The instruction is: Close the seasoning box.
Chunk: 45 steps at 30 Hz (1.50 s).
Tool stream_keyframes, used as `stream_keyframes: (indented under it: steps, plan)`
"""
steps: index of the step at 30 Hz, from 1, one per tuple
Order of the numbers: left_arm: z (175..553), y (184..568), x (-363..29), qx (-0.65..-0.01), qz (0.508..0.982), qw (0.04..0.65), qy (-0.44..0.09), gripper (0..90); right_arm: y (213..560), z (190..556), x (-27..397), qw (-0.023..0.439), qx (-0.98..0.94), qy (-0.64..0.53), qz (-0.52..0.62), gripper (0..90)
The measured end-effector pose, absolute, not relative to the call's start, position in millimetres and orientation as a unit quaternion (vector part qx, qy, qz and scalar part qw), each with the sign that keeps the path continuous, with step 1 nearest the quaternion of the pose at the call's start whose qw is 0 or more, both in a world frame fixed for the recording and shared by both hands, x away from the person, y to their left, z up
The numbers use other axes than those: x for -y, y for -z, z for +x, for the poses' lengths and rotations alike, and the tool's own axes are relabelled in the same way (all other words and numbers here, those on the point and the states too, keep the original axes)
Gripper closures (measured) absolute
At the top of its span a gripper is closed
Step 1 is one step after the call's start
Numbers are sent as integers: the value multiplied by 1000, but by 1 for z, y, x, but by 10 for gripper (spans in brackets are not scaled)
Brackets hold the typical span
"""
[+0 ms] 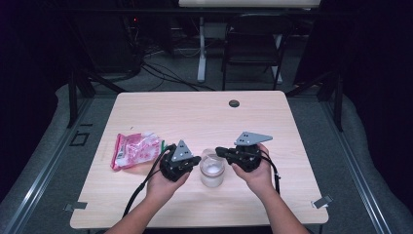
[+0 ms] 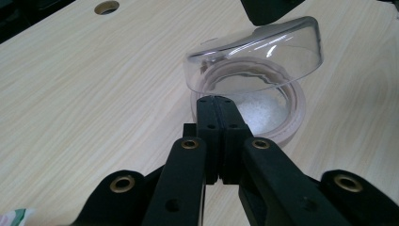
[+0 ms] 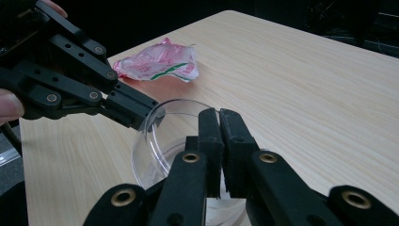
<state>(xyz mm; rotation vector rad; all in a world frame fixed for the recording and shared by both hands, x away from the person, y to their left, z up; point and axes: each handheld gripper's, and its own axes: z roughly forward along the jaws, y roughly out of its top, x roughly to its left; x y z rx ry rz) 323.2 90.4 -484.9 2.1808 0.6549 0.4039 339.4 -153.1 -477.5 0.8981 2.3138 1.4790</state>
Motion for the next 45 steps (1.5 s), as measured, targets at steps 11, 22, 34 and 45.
stream_keyframes:
  steps: [11, 22, 34, 45]
  plan:
    - [320, 496, -91, -261, 864, 403, -148, 895, 482, 334, 148, 127, -800, -503, 301, 870]
    - [317, 506, -94, -263, 866, 401, -142, 893, 486, 334, 144, 123, -809, -492, 297, 867]
    - [317, 516, -99, -264, 866, 403, -138, 879, 493, 335, 140, 120, -816, -483, 295, 865]
    - [317, 511, -112, -282, 860, 400, -145, 745, 490, 334, 142, 125, -815, -483, 296, 811]
